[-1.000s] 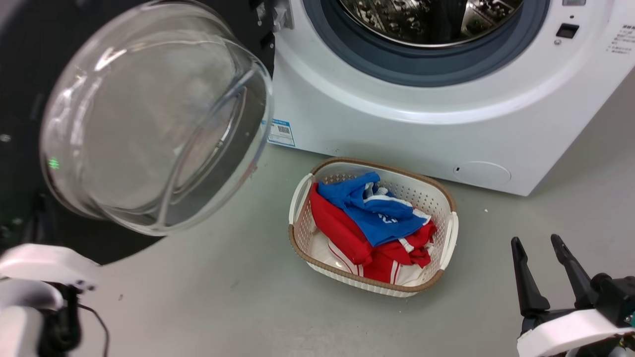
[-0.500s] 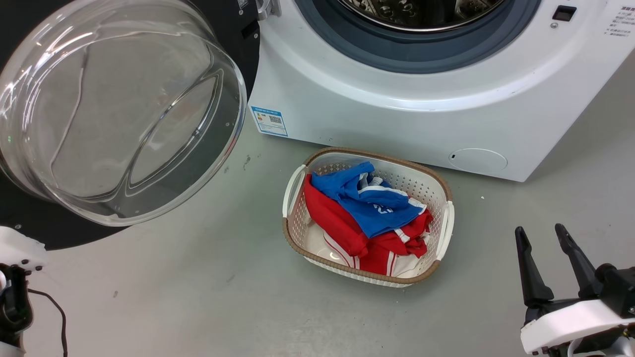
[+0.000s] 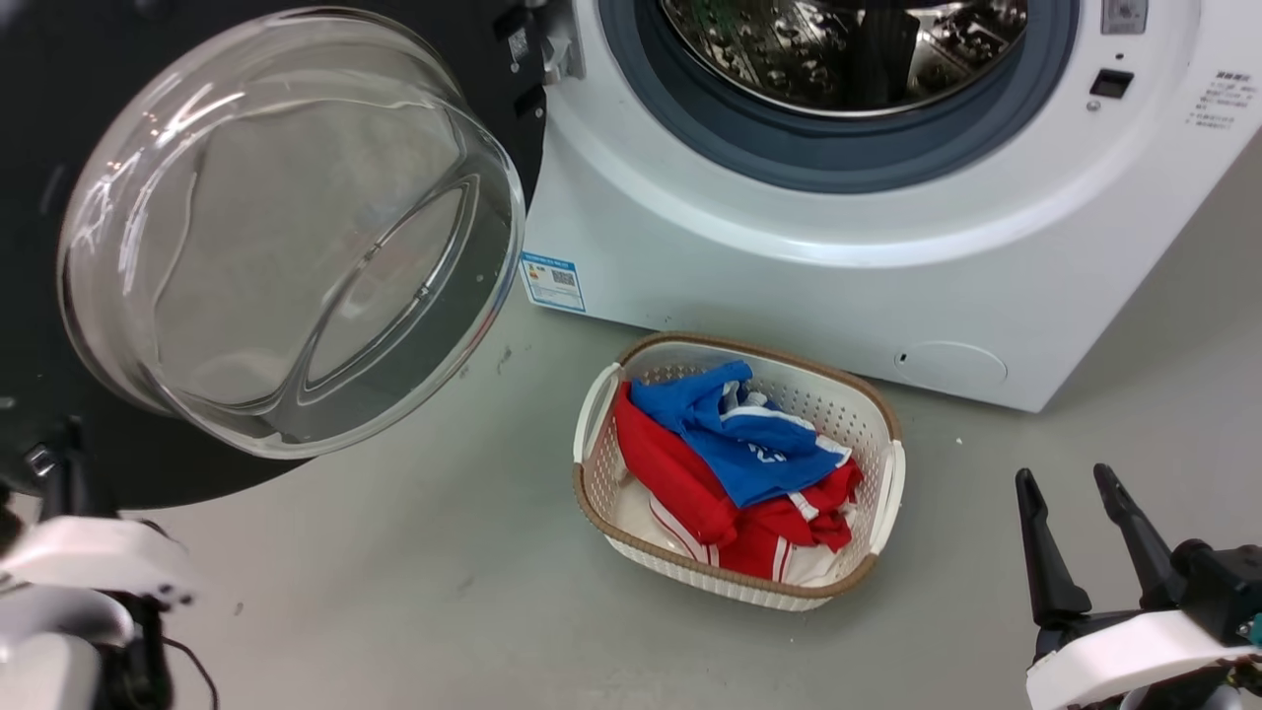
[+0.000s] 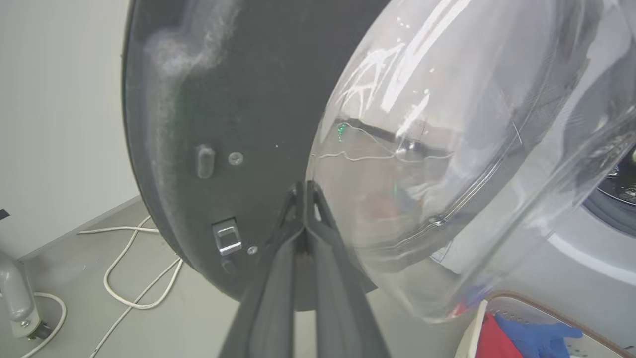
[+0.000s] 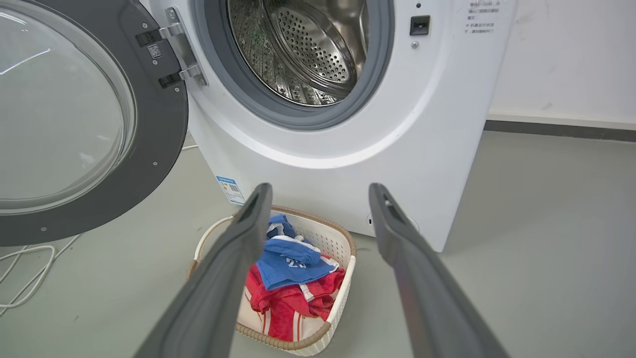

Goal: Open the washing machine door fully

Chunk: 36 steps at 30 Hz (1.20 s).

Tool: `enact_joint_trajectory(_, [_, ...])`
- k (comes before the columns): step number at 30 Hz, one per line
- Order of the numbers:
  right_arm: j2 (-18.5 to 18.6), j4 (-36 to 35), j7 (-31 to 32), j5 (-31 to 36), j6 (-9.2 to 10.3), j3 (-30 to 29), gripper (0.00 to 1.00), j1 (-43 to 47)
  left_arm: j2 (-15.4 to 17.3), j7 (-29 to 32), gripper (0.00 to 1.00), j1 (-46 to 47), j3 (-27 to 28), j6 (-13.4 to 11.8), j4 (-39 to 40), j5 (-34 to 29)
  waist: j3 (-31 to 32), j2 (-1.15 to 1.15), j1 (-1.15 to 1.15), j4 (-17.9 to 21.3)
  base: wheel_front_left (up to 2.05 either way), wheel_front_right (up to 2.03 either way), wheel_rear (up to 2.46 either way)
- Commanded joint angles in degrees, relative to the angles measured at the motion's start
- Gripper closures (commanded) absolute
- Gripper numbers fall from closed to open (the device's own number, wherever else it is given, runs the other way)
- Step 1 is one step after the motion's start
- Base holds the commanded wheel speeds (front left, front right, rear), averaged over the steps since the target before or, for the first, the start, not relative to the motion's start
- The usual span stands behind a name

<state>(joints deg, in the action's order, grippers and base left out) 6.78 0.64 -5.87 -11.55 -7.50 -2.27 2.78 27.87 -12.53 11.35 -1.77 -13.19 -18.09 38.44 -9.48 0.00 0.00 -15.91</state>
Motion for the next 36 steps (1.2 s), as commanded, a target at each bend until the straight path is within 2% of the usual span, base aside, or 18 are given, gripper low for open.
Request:
enact_joint_trajectory(1, [-0.3,0.2,-0.2,0.4,0.01,0.1,0.0,0.5,-0.8,-0.5,1.0,-1.4,-0.9,-0.3,1.1,-0.7,1.3,0.0,0.0,-0.6,0.0,0.0,0.0])
enact_joint_trajectory(11, [-1.7,1.0,-0.2,0.8,0.01,0.9,0.0,2.4,-4.6,-0.9,1.0,-9.9,-6.5,-3.1,9.8,-4.7,6.6,0.0,0.0,-1.3,0.0,0.0,0.0])
enact_joint_trajectory(12, [-1.8,1.0,-0.2,0.8,0.01,1.0,0.0,2.5,-4.7,-0.9,0.76,-10.7,-6.9,-3.4,10.6,-5.1,7.0,0.0,0.0,-1.2,0.0,0.0,0.0])
enact_joint_trajectory(13, [-2.0,1.0,-0.2,0.9,0.01,1.0,0.0,2.8,-4.9,-0.7,0.58,-11.4,-7.4,-3.7,11.5,-5.2,7.4,0.0,0.0,-1.0,0.0,0.0,0.0])
enact_joint_trajectory(14, [-2.1,1.1,-0.2,0.9,0.01,1.1,0.0,2.9,-5.0,-0.6,0.44,-12.0,-7.8,-4.1,12.2,-5.7,7.7,0.0,0.0,-0.8,0.0,0.0,0.0])
enact_joint_trajectory(16, [-2.3,1.1,-0.2,1.0,0.01,1.2,0.0,3.2,-5.3,0.1,0.0,-13.2,-9.2,-4.5,13.6,-6.4,8.3,0.0,0.0,-0.4,0.0,0.0,0.0])
enact_joint_trajectory(23, [-2.8,0.9,-0.2,1.4,0.01,1.5,0.0,3.8,-6.2,1.2,0.0,-14.5,-14.2,-5.5,17.9,-10.1,9.6,0.0,0.0,2.3,0.0,0.0,0.0])
enact_joint_trajectory(26, [-2.9,0.8,0.0,1.7,0.01,1.4,0.0,3.8,-6.7,1.4,0.0,-13.2,-16.3,-5.1,18.4,-11.4,9.8,0.0,0.0,4.1,0.0,0.0,0.0])
enact_joint_trajectory(36, [-1.4,0.0,0.8,2.8,0.0,2.2,0.0,2.4,-8.4,0.1,0.0,-9.1,-20.3,-3.2,14.8,-13.8,9.6,0.0,0.0,13.2,0.0,0.0,0.0])
